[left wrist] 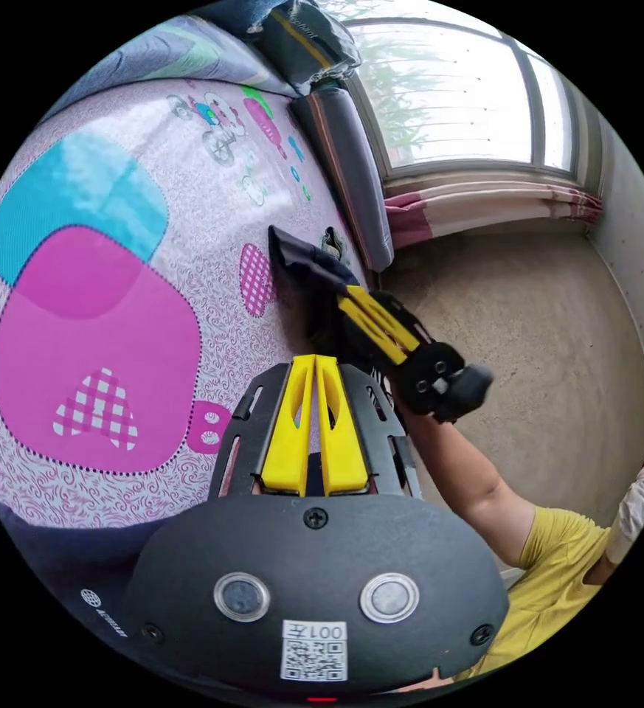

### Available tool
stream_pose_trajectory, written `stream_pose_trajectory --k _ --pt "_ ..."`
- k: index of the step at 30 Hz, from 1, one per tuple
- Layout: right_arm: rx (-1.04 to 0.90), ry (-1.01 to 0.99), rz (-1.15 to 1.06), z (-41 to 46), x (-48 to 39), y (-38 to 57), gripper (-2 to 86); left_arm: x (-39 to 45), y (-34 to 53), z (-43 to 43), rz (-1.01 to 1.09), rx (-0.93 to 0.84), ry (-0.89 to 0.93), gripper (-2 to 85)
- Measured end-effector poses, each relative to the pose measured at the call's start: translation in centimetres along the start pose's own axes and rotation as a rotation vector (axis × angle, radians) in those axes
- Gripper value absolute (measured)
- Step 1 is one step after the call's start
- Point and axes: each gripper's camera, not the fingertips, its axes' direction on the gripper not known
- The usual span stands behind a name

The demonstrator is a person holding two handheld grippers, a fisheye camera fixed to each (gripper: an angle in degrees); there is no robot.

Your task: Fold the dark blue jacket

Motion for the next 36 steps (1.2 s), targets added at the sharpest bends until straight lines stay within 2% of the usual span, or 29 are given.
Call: stream_pose_trajectory --k 2,4,7,10,13,21,22,24,29,36 --pt "0.099 -0.196 0.247 -1.5 6.4 3.1 2.2 0.9 0.4 0.7 0.064 0.001 -0.013 0.2" --pt "0.252 -0.520 0.541 -1.9 15.0 9.3 2.0 2.4 1.0 1.6 0.162 0.010 -0.021 3.0" --pt "0.387 -0.697 0.665 -1.8 21.3 16.0 1.9 5.5 2.3 3.6 0.332 0.039 -0.069 8.3" --pt "0.454 -0.811 0.676 -2.1 24.7 21.0 1.8 9.0 3.5 6.0 0.466 0.081 -0.110 10.4" --pt "0.507 -0.878 0.643 -2.8 26.4 25.1 1.8 13.2 4.4 8.7 0.627 0.093 -0.122 11.1" --pt "0.588 -1.011 0.560 -3.5 28.3 33.4 1.8 24.1 10.8 14.6 1.109 -0.027 -0.117 9.4" --pt "0.591 -1.019 0.562 -3.7 28.4 34.5 1.9 24.7 11.4 14.9 1.129 -0.036 -0.115 8.5" --pt "0.589 -1.017 0.562 -4.5 28.4 36.1 1.8 27.1 14.6 15.8 1.194 -0.082 -0.090 0.6" --pt "0.593 -0.988 0.581 -8.7 27.4 40.5 1.8 31.5 23.4 16.6 1.325 -0.131 -0.053 -1.1" --pt "0.638 -0.973 0.554 -18.2 21.5 45.8 1.8 35.7 37.0 17.2 1.502 -0.241 0.080 -1.2"
